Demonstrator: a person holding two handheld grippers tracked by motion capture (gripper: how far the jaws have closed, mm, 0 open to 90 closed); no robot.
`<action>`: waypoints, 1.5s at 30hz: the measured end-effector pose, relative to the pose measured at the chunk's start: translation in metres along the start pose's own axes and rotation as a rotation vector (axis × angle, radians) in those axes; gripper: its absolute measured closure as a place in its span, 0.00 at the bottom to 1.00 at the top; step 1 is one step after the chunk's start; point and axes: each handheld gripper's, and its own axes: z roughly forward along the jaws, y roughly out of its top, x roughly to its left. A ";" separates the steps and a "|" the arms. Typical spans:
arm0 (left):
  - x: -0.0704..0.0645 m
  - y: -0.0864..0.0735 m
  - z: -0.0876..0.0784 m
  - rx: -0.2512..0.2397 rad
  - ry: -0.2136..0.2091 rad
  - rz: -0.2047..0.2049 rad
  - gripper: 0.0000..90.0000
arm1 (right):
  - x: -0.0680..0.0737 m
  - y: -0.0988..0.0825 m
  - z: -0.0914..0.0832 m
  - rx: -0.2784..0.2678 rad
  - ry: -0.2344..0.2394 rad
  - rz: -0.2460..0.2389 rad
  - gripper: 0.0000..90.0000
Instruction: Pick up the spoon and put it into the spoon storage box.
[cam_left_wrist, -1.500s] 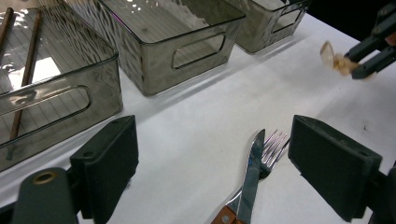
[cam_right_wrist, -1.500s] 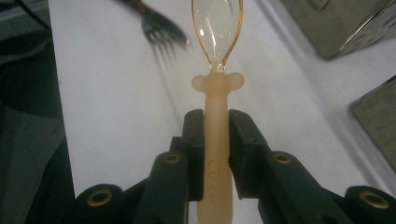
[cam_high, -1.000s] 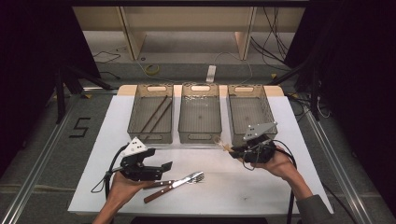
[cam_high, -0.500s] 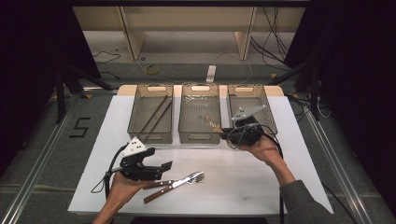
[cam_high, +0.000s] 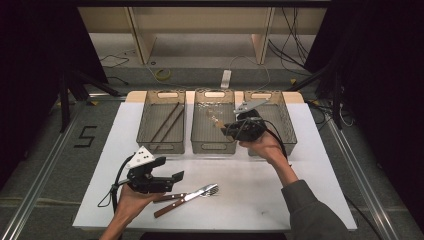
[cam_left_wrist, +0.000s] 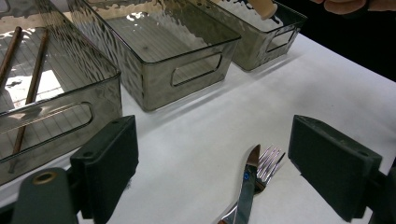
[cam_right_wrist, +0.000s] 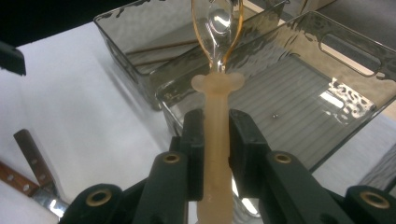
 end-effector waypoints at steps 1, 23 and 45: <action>0.000 0.000 0.000 0.002 0.000 0.003 0.17 | -0.001 0.001 0.001 -0.001 0.000 0.004 0.86; 0.000 0.000 0.000 0.006 0.001 0.002 0.17 | -0.013 0.022 0.030 0.005 -0.078 0.064 0.86; 0.000 0.000 0.001 0.008 -0.007 0.005 0.17 | -0.023 0.018 0.062 0.067 -0.102 0.131 0.86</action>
